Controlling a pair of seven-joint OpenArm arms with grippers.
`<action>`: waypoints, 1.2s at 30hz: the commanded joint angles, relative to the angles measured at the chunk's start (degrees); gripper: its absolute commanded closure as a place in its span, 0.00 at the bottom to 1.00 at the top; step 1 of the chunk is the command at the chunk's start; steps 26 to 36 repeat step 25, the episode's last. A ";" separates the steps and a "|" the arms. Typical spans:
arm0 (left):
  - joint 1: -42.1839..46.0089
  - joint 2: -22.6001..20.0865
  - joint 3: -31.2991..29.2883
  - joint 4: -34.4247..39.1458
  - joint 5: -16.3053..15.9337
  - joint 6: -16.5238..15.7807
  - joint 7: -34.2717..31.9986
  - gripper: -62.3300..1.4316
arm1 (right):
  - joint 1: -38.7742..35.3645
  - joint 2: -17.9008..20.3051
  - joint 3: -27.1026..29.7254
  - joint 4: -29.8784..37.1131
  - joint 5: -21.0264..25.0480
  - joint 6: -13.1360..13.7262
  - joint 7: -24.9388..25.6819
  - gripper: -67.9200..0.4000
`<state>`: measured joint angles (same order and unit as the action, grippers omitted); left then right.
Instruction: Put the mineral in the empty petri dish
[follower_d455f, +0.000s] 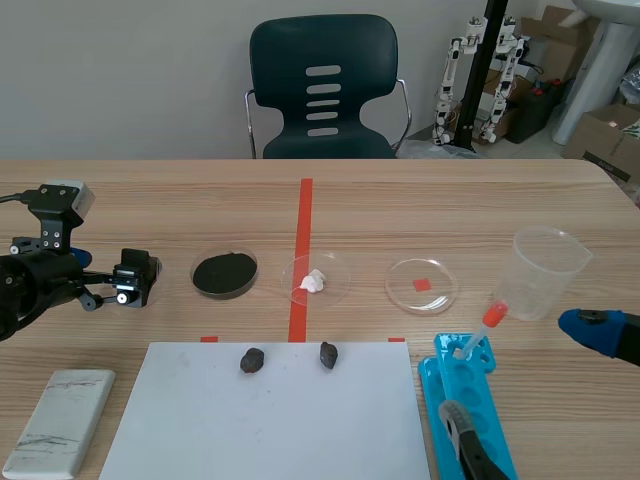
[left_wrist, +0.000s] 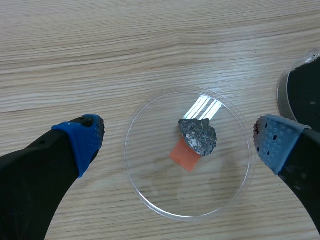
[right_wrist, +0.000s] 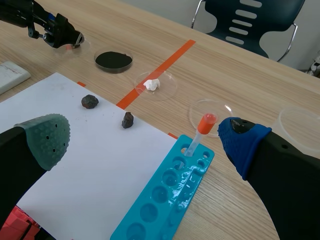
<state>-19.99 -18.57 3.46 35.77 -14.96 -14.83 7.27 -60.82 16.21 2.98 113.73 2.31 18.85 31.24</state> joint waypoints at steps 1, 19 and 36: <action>-0.81 -0.52 -0.22 1.40 -0.22 0.09 -0.83 0.00 | 0.02 0.31 0.33 0.61 0.46 -0.17 0.83 0.08; -0.81 -0.52 -0.22 1.40 -0.22 0.09 -1.31 0.00 | 0.02 0.31 0.33 0.61 0.46 -0.17 0.83 0.08; -0.81 -0.52 -0.22 1.40 -0.24 0.09 -1.29 0.00 | 0.02 0.31 0.33 0.61 0.46 -0.17 0.83 0.08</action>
